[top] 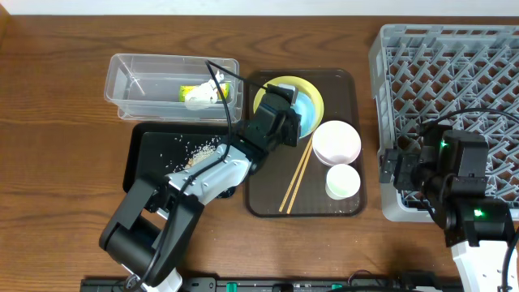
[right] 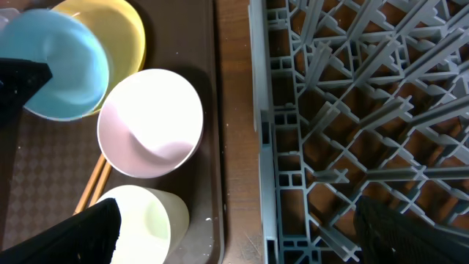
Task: Sort waste into correct bins and load items into the dishwasher rack
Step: 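Set the emptied blue bowl onto the yellow plate with the left gripper, then grasp the pale green cup with the left gripper and lift it, then hand the cup from the left gripper to the right gripper, then place the cup upside down in the dish rack with the right gripper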
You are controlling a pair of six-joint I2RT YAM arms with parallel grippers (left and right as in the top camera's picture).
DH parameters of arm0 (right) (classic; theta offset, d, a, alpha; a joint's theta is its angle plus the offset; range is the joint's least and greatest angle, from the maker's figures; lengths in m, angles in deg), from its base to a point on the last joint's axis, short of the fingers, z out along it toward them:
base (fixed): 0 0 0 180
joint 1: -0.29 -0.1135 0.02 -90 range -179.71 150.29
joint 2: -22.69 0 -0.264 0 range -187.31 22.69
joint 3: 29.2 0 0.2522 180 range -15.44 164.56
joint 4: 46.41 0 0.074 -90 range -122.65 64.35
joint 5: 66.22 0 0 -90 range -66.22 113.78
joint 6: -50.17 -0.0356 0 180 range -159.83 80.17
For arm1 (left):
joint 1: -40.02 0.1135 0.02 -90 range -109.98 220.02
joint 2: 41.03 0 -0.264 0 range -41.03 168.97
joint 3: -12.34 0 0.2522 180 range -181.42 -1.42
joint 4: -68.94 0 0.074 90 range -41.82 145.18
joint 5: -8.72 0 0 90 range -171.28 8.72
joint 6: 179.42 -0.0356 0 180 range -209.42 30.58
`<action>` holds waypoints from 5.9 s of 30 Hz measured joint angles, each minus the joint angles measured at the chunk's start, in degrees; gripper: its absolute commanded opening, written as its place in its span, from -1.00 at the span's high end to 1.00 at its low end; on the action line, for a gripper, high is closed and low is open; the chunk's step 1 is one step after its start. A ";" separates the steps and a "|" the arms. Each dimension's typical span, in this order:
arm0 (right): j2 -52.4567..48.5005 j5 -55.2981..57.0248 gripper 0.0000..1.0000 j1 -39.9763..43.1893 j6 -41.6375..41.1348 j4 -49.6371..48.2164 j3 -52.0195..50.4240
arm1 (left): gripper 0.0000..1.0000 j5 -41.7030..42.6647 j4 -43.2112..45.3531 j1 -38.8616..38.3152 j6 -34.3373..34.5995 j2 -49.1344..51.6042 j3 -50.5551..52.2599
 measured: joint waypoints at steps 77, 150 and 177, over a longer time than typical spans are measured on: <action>-22.97 -55.67 -0.98 0.00 21.59 -15.43 0.35 | 0.87 58.60 -8.44 17.70 26.49 -9.25 -0.31; -23.69 6.43 0.50 13.57 3.39 22.08 22.12 | -0.36 1.05 -60.11 38.16 0.83 -36.59 -0.48; -35.15 8.20 -0.98 15.41 1.09 22.03 22.12 | -0.55 1.05 -60.19 38.16 0.79 -36.59 -0.48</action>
